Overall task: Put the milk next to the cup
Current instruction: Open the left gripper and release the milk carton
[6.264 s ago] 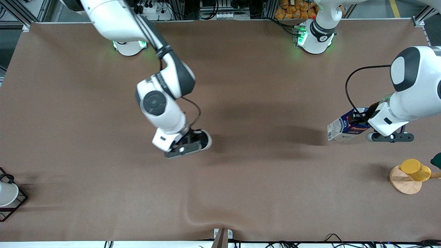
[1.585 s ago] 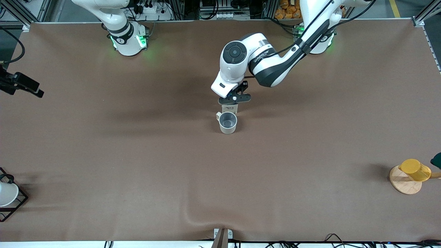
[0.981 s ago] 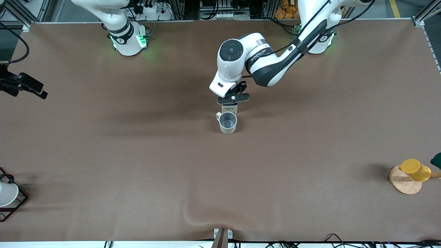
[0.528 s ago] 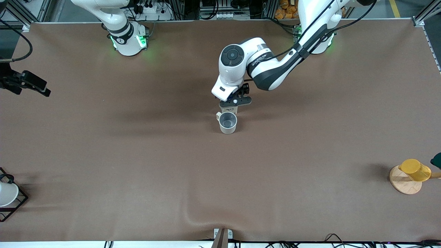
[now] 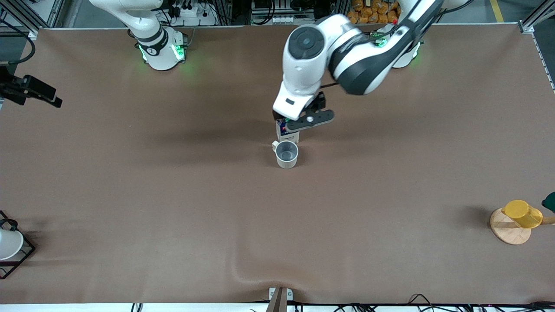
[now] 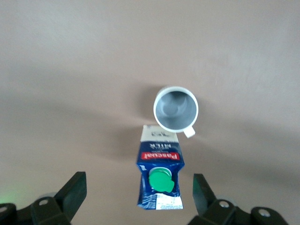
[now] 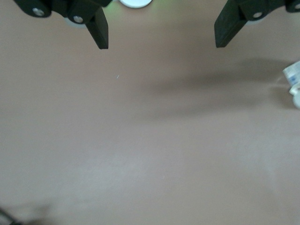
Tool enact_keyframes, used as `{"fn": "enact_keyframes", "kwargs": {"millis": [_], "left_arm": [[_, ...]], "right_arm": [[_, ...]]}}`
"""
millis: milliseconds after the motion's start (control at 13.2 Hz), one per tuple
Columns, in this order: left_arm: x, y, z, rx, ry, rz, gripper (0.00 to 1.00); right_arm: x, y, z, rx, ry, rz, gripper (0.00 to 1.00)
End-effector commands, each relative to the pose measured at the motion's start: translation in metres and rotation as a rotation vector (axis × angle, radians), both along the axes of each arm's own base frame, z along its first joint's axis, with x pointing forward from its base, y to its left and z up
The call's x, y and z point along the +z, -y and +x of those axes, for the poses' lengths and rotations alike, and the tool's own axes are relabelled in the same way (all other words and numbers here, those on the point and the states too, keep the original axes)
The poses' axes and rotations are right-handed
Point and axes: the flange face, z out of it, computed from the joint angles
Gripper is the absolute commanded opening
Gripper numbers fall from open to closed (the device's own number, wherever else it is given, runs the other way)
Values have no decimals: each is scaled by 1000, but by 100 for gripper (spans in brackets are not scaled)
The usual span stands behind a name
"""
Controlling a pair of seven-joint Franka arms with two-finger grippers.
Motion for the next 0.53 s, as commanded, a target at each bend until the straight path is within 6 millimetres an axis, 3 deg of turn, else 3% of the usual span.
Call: {"fn": "enact_keyframes", "kwargs": {"millis": [0, 302, 453], "left_arm": [[52, -60, 20, 56, 44, 1, 100], [71, -164, 68, 188, 59, 82, 100], [79, -194, 74, 188, 58, 102, 100]], "right_arm": [[14, -2, -4, -3, 2, 22, 100], [16, -9, -2, 16, 9, -5, 100], [18, -10, 0, 38, 27, -72, 100]]}}
